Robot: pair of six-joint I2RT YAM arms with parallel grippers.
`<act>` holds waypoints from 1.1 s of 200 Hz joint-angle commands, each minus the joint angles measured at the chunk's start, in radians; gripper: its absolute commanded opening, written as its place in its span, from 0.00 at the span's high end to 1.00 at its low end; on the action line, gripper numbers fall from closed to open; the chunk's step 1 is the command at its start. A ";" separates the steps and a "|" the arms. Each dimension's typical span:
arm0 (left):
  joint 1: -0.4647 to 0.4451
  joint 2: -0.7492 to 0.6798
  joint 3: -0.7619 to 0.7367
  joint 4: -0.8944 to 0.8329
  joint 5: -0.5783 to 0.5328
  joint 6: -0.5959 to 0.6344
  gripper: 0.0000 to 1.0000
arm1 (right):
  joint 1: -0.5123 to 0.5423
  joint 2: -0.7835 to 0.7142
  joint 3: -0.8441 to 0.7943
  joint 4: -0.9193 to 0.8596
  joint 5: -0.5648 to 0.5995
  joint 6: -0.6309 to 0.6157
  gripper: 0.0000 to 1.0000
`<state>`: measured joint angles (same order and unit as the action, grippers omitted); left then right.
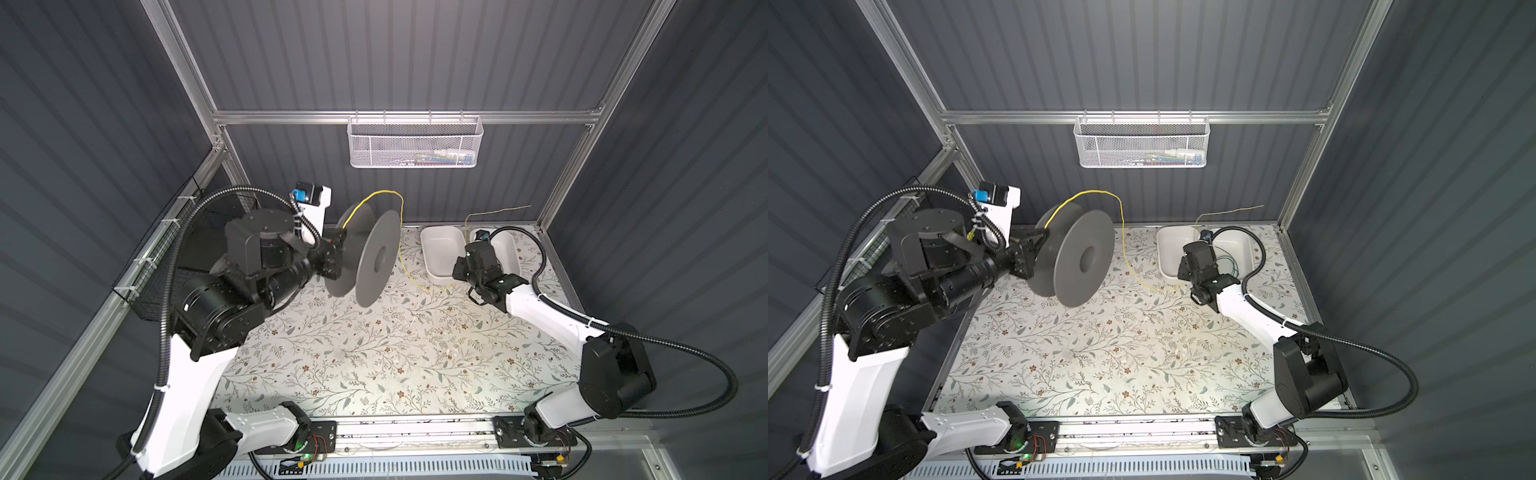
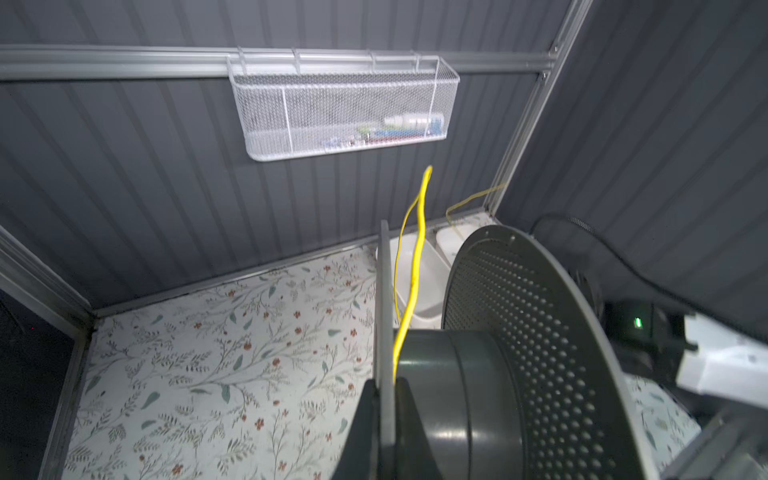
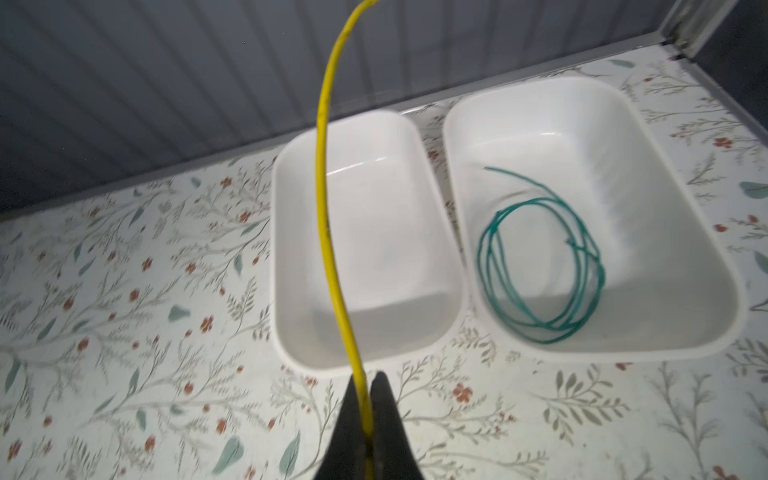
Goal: Wrap the cables
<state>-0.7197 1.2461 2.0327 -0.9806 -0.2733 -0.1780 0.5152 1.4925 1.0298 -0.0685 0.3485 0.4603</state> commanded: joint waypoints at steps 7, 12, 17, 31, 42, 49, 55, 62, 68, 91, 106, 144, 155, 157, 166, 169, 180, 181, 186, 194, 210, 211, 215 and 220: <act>0.001 0.057 0.064 0.200 -0.165 -0.030 1.00 | 0.142 -0.083 -0.080 0.021 0.066 -0.055 1.00; 0.001 0.065 0.063 0.223 -0.193 -0.025 1.00 | 0.174 -0.098 -0.096 0.020 0.071 -0.050 1.00; 0.002 0.075 0.059 0.247 -0.216 -0.015 1.00 | 0.204 -0.116 -0.111 0.017 0.078 -0.044 1.00; 0.002 0.102 0.038 0.318 -0.287 0.014 1.00 | 0.282 -0.159 -0.149 0.021 0.075 -0.034 1.00; 0.002 0.123 0.019 0.375 -0.335 0.045 1.00 | 0.348 -0.192 -0.161 0.007 0.096 -0.026 1.00; 0.002 0.137 0.005 0.412 -0.363 0.063 1.00 | 0.385 -0.211 -0.162 -0.011 0.102 -0.021 1.00; 0.002 0.146 -0.013 0.449 -0.393 0.091 1.00 | 0.415 -0.229 -0.166 -0.020 0.107 -0.022 1.00; 0.002 0.159 -0.034 0.495 -0.434 0.112 1.00 | 0.448 -0.256 -0.172 -0.031 0.125 -0.024 1.00; 0.003 0.167 -0.051 0.521 -0.457 0.120 1.00 | 0.467 -0.280 -0.175 -0.041 0.130 -0.023 1.00; 0.004 0.201 -0.128 0.621 -0.534 0.192 1.00 | 0.523 -0.419 -0.182 -0.073 0.135 -0.003 1.00; 0.006 0.214 -0.210 0.703 -0.602 0.235 1.00 | 0.571 -0.489 -0.160 -0.101 0.156 -0.007 1.00; 0.008 0.244 -0.367 0.784 -0.655 0.254 1.00 | 0.675 -0.605 -0.065 -0.143 0.178 -0.050 1.00; 0.008 0.255 -0.400 0.786 -0.667 0.254 1.00 | 0.689 -0.628 -0.032 -0.150 0.169 -0.063 1.00; 0.009 0.256 -0.407 0.783 -0.668 0.253 1.00 | 0.691 -0.631 -0.026 -0.151 0.167 -0.066 1.00; 0.008 0.264 -0.440 0.782 -0.680 0.252 1.00 | 0.692 -0.645 0.000 -0.150 0.156 -0.079 1.00; 0.008 0.265 -0.451 0.783 -0.685 0.249 1.00 | 0.691 -0.649 0.008 -0.150 0.154 -0.084 1.00; 0.009 0.268 -0.500 0.783 -0.691 0.230 1.00 | 0.687 -0.657 0.033 -0.128 0.137 -0.102 1.00; 0.009 0.268 -0.505 0.784 -0.692 0.228 1.00 | 0.685 -0.657 0.035 -0.126 0.135 -0.104 1.00; 0.009 0.268 -0.530 0.787 -0.697 0.223 1.00 | 0.678 -0.658 0.048 -0.116 0.124 -0.115 1.00; 0.010 0.266 -0.566 0.793 -0.707 0.202 1.00 | 0.661 -0.652 0.081 -0.118 0.106 -0.121 1.00; 0.018 0.258 -0.637 0.791 -0.678 0.155 1.00 | 0.594 -0.643 0.141 -0.131 0.012 -0.102 1.00; 0.018 0.258 -0.645 0.791 -0.676 0.153 1.00 | 0.589 -0.642 0.145 -0.131 0.004 -0.101 1.00; 0.021 0.258 -0.659 0.787 -0.667 0.140 1.00 | 0.569 -0.639 0.161 -0.134 -0.024 -0.094 1.00; 0.025 0.259 -0.669 0.776 -0.654 0.124 1.00 | 0.544 -0.633 0.178 -0.141 -0.061 -0.084 1.00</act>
<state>-0.7139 1.5238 1.4216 -0.2543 -0.9154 0.0204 1.1389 0.8516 1.1206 -0.2077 0.4271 0.3813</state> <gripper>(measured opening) 0.079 0.047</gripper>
